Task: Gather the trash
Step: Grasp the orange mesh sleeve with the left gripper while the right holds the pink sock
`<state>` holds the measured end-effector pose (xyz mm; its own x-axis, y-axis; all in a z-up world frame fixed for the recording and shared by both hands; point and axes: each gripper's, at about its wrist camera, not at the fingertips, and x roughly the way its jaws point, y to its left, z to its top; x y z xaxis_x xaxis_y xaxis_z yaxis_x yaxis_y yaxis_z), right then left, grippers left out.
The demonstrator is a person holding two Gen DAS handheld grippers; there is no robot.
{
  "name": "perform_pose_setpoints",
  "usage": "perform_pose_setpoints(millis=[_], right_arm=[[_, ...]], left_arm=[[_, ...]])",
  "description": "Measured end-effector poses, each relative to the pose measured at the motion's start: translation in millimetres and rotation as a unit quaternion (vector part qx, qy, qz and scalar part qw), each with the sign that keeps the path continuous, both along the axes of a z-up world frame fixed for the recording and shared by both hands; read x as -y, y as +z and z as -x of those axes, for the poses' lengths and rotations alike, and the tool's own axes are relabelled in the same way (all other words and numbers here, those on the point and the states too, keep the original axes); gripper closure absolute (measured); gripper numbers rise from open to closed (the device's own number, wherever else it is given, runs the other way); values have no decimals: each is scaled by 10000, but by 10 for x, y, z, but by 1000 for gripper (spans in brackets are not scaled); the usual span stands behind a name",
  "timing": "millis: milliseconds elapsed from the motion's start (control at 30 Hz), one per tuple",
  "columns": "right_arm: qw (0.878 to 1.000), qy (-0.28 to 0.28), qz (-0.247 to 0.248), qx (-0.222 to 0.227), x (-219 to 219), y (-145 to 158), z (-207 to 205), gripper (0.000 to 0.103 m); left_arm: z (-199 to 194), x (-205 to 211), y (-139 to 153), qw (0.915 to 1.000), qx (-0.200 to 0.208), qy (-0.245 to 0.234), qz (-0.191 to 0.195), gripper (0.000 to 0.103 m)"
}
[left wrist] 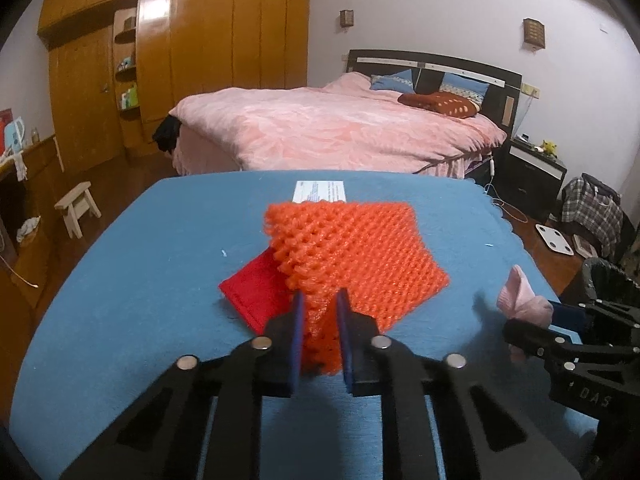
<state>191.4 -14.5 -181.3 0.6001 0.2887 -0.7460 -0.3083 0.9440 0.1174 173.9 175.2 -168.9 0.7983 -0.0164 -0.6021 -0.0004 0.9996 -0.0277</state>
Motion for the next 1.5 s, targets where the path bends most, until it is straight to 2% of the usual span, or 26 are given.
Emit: perform_pose_setpoints(millis=[33, 200, 533, 767, 833, 900, 1100, 1233, 1300, 1333, 1367, 1400, 1500], right_arm=[[10000, -12, -10, 6, 10, 11, 5, 57], [10000, -54, -38, 55, 78, 82, 35, 57], [9995, -221, -152, 174, 286, 234, 117, 57], [9997, -193, -137, 95, 291, 179, 125, 57], [9997, -179, -139, 73, 274, 156, 120, 57], [9997, -173, -146, 63, 260, 146, 114, 57], [9998, -163, -129, 43, 238, 121, 72, 57], [9999, -141, -84, 16, 215, 91, 66, 57], [9999, -131, -72, 5, 204, 82, 64, 57], [9999, -125, -65, 4, 200, 80, 67, 57], [9999, -117, -54, 6, 194, 79, 69, 57], [9999, -107, -38, 10, 189, 78, 72, 57], [9999, -102, -36, 7, 185, 86, 83, 57]], left_arm=[[11, 8, 3, 10000, 4, -16, 15, 93], [83, 87, 26, 10000, 46, -31, 18, 95], [217, 233, 182, 9997, 200, -105, 104, 96], [187, 269, 86, 9999, -95, -49, 5, 94], [199, 237, 68, 9999, -125, 19, 14, 86], [206, 208, 51, 9998, -129, 122, -26, 64], [118, 70, -8, 9992, -162, 370, 45, 45], [6, 12, -44, 9989, -224, 388, 159, 43], [-38, -1, -57, 9988, -260, 374, 184, 44], [-55, -1, -66, 9989, -267, 348, 192, 48], [-63, 6, -68, 9989, -265, 327, 181, 63], [-70, 21, -68, 9990, -275, 308, 165, 74], [-20, 89, -51, 9997, -169, 190, 33, 90]])
